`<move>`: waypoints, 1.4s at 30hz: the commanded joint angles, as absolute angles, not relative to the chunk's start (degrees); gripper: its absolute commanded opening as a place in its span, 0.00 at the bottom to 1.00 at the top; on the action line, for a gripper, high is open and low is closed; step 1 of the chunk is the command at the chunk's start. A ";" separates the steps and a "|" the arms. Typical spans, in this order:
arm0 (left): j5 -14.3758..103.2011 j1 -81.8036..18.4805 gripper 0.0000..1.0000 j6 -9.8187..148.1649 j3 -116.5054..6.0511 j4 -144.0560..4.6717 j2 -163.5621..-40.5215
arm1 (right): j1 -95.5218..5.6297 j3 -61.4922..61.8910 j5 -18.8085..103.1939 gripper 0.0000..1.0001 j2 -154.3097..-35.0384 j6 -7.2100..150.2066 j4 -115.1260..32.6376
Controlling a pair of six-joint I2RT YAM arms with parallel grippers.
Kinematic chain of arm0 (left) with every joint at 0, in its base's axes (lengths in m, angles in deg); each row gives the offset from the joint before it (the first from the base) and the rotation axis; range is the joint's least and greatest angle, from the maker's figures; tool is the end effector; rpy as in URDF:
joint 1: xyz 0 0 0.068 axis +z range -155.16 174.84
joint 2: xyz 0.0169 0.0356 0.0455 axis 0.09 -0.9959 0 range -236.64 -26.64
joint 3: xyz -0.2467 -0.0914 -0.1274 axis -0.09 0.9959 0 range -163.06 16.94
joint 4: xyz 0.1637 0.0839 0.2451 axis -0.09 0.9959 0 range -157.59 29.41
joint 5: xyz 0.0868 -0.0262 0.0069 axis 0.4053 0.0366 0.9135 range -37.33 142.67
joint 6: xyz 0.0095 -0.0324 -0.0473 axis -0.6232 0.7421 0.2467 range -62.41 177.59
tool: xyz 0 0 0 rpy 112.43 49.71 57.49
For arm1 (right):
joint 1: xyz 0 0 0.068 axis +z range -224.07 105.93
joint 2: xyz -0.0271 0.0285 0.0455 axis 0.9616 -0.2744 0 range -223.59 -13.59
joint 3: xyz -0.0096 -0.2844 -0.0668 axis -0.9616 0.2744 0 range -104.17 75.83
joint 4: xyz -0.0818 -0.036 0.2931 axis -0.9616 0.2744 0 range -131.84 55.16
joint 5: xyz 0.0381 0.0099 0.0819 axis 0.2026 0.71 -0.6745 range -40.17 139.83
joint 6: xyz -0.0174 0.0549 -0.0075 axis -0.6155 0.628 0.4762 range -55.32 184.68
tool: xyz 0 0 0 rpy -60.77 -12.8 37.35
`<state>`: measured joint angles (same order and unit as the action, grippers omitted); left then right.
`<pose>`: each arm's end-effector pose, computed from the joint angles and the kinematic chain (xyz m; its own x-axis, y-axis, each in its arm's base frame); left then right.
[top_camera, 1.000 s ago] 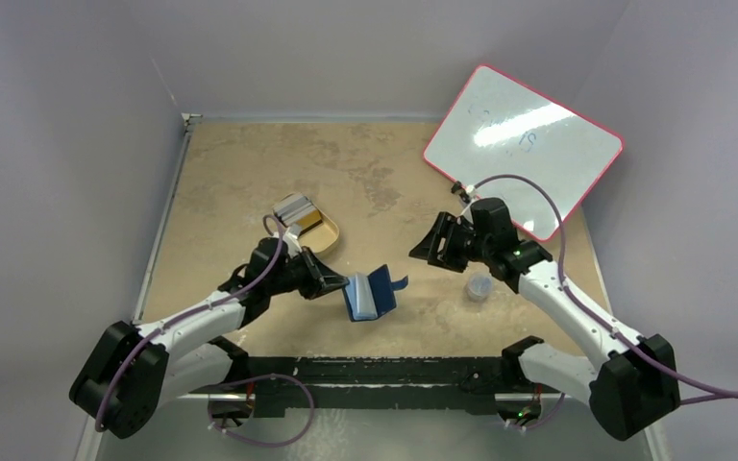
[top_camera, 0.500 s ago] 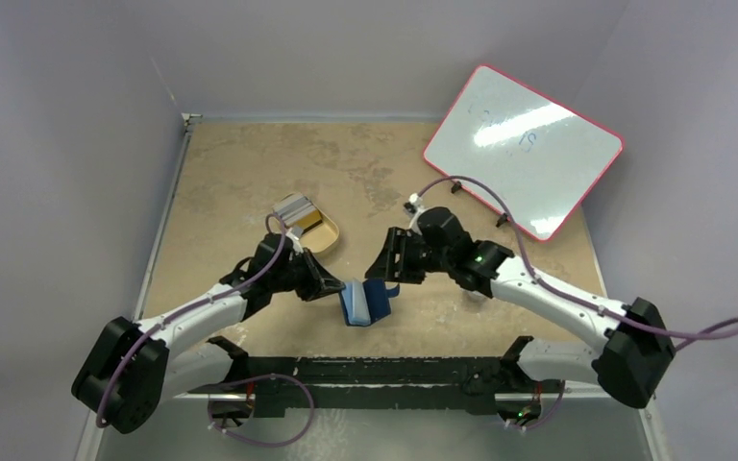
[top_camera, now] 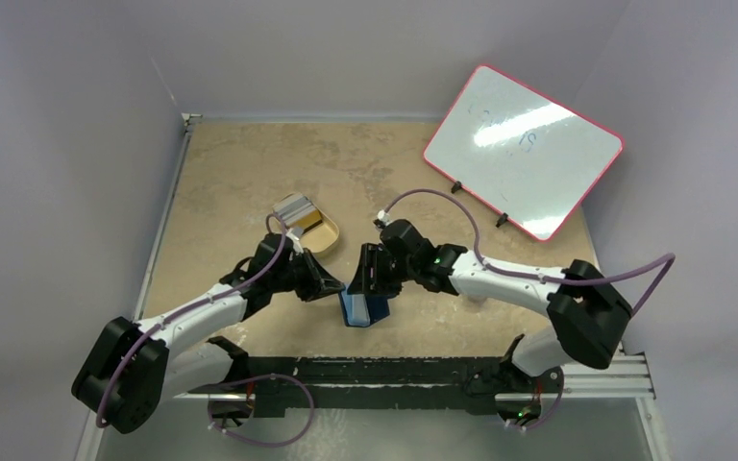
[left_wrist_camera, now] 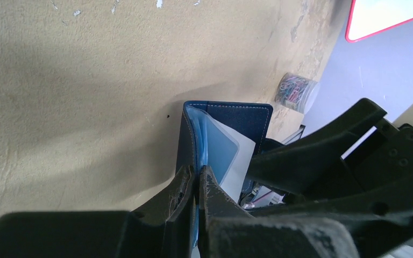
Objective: Put the credit cards into the card holder
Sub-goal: Open the card holder at the center of the board.
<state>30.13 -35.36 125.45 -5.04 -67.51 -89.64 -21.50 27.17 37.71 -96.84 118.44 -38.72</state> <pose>0.1958 -0.1324 0.1459 -0.8757 -0.4802 -0.0506 -0.2570 0.5522 -0.7931 0.2071 0.2849 0.2089 -0.9274 0.0856 -0.3641 -0.2190 0.6649 0.7141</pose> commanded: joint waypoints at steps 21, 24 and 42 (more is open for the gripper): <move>28.61 -35.66 0.00 122.81 -4.87 -71.87 -92.25 | -20.95 25.71 37.42 0.63 -104.86 114.09 -43.07; 28.57 -35.66 0.00 122.74 -4.99 -71.59 -92.12 | -20.89 25.58 38.24 0.64 -104.97 114.00 -41.91; 32.37 -35.66 0.00 116.51 -7.40 -62.46 -92.28 | -20.89 23.57 47.45 0.62 -103.03 111.89 -28.96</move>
